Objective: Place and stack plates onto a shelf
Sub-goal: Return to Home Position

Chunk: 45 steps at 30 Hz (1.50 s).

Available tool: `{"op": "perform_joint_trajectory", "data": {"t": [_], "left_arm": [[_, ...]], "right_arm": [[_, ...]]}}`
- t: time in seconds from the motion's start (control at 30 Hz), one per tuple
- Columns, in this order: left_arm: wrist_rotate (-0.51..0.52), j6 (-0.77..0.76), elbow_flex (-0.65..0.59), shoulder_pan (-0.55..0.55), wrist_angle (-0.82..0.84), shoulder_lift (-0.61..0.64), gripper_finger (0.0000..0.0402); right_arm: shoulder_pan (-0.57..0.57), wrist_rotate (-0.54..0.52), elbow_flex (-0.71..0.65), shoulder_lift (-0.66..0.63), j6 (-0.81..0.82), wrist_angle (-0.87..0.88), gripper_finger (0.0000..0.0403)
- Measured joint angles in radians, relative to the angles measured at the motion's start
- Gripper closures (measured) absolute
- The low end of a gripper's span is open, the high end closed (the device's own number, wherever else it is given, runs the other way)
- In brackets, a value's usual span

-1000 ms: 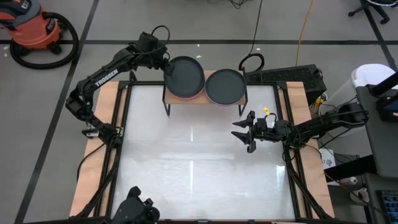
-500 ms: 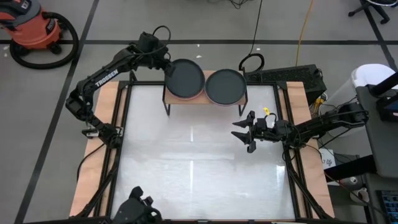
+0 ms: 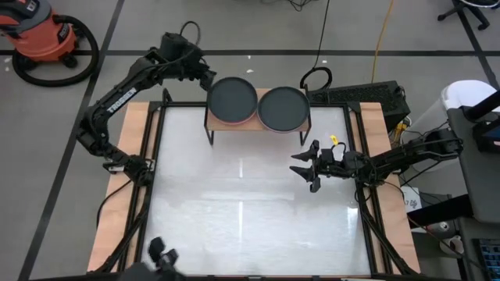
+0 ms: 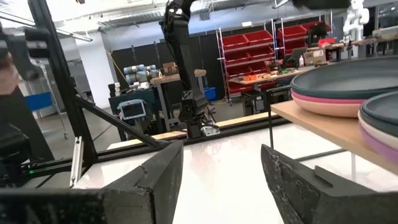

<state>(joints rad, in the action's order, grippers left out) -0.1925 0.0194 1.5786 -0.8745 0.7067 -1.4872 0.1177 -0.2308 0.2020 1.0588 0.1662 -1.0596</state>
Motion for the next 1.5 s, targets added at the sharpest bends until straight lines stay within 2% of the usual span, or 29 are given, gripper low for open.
{"op": "perform_joint_trajectory", "data": {"t": [0.13, 0.23, 0.53, 0.67, 0.87, 0.97, 1.17, 1.3, 1.5], "left_arm": [[-0.001, 0.047, -0.005, -0.012, -0.012, 0.107, 0.0201], [-0.011, 0.058, -0.06, -0.016, -0.068, 0.212, 0.0202], [-0.113, 0.059, -0.374, 0.048, -0.343, 0.507, 0.0202], [-0.132, 0.055, -0.532, 0.124, -0.477, 0.594, 0.0219], [-0.132, 0.062, -0.709, 0.21, -0.609, 0.694, 0.0285], [-0.132, 0.072, -0.761, 0.238, -0.608, 0.753, 0.0312], [-0.132, 0.079, -0.875, 0.289, -0.608, 0.916, 0.0323], [-0.132, 0.073, -0.956, 0.319, -0.608, 1.044, 0.0323], [-0.131, 0.072, -1.074, 0.353, -0.607, 1.21, 0.0323]], "right_arm": [[0.008, 0.008, 0.0, 0.0, 0.03, 0.002, 0.0206], [0.02, 0.072, 0.0, -0.014, 0.014, 0.0, 0.0206], [0.006, 0.08, 0.0, -0.179, -0.037, 0.02, 0.0206], [-0.031, 0.079, 0.042, -0.288, -0.056, 0.217, 0.0206], [-0.051, 0.075, 0.23, -0.415, -0.107, 0.814, 0.0206], [-0.051, 0.071, 0.293, -0.449, -0.111, 0.981, 0.0206], [-0.051, 0.067, 0.3, -0.522, -0.112, 1.049, 0.0206], [-0.051, 0.02, 0.289, -0.574, -0.14, 1.065, 0.0212], [-0.051, 0.019, 0.224, -0.678, -0.198, 1.033, 0.0263]]}}
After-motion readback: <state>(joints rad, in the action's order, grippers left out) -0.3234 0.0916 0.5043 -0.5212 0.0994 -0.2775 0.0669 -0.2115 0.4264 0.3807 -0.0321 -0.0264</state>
